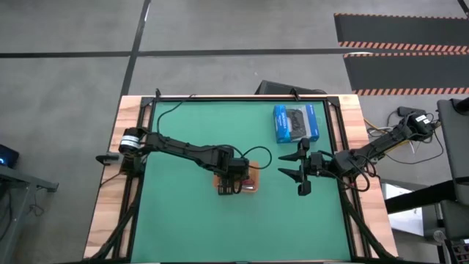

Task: Pick and place USB-C Cables
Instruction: Return to Home Position

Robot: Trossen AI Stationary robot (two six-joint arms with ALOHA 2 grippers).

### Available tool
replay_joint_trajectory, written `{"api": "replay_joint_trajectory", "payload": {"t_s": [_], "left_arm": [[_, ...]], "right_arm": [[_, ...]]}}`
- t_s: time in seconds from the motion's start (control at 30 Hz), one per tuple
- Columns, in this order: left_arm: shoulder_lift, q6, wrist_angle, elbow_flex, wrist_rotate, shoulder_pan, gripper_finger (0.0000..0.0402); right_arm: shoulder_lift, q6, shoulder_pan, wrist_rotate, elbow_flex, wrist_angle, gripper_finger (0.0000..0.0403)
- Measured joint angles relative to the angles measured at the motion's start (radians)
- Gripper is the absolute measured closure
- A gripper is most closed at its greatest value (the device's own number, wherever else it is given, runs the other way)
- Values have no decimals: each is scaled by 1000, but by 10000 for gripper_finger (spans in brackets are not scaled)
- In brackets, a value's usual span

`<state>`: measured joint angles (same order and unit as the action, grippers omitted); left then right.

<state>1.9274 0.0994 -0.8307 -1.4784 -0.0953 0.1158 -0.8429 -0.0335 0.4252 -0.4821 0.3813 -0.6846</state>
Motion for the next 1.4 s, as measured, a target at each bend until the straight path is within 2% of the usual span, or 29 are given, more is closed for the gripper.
{"api": "replay_joint_trajectory", "payload": {"t_s": [0.2,0.47,0.63,0.9,1.2,1.4], "left_arm": [[-16,-5,-2,-1,-42,2,131],[-136,-2,-4,0,-46,42,124],[-243,-28,126,49,-142,115,123],[-448,-87,492,295,-174,221,124],[-681,-94,814,610,-175,239,125],[-817,-160,1011,775,-183,228,170]], "right_arm": [[0,0,0,0,0,0,232],[2,-20,0,0,0,22,232],[3,-56,0,11,0,52,232],[0,-55,0,13,-13,69,242],[-14,-32,-8,12,-29,66,302],[-38,-43,-36,12,-31,45,354]]}}
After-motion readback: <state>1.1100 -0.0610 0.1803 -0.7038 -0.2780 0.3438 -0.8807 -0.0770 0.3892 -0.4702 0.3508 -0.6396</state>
